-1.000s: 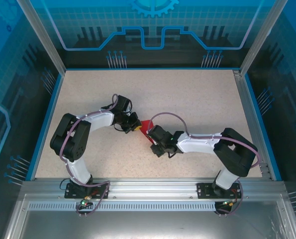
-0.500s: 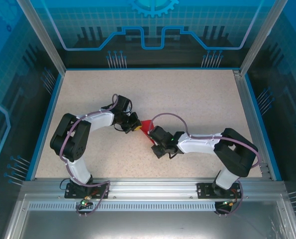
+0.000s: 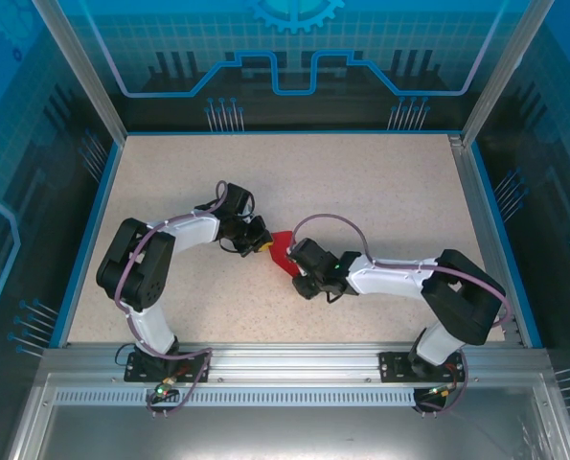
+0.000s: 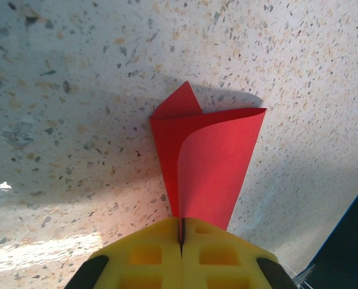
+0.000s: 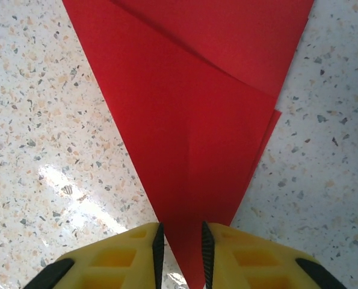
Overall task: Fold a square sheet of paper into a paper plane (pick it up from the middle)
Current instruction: Fold the wing for the fifth time at the center of the table.
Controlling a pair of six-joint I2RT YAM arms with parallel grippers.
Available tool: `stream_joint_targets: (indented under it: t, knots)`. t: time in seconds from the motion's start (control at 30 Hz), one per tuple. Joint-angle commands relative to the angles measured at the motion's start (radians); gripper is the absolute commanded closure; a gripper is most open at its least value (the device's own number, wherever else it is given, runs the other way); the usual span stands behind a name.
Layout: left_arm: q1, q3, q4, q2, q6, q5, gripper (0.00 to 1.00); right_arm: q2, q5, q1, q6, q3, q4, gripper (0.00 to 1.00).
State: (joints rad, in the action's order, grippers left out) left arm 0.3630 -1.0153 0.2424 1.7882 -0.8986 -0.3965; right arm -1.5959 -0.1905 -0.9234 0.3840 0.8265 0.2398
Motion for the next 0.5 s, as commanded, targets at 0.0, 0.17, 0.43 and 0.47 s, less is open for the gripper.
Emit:
stream_joint_targets:
  t: [0.0,0.17,0.43,0.47]
  knots:
    - [0.004,-0.014,0.015,-0.002,0.0,-0.003,1.0,-0.032,0.007,0.006,-0.018,0.048,0.001,0.72]
    - [0.004,-0.019,0.017,0.0,0.0,-0.004,1.0,-0.061,0.004,-0.008,-0.05,0.104,0.011,0.63]
    - [0.004,-0.02,0.018,0.001,0.002,-0.007,1.0,-0.127,-0.162,-0.087,-0.082,0.166,0.048,0.52]
    - [0.004,-0.02,0.018,0.003,0.002,-0.008,1.0,-0.142,-0.189,-0.099,-0.087,0.181,0.061,0.53]
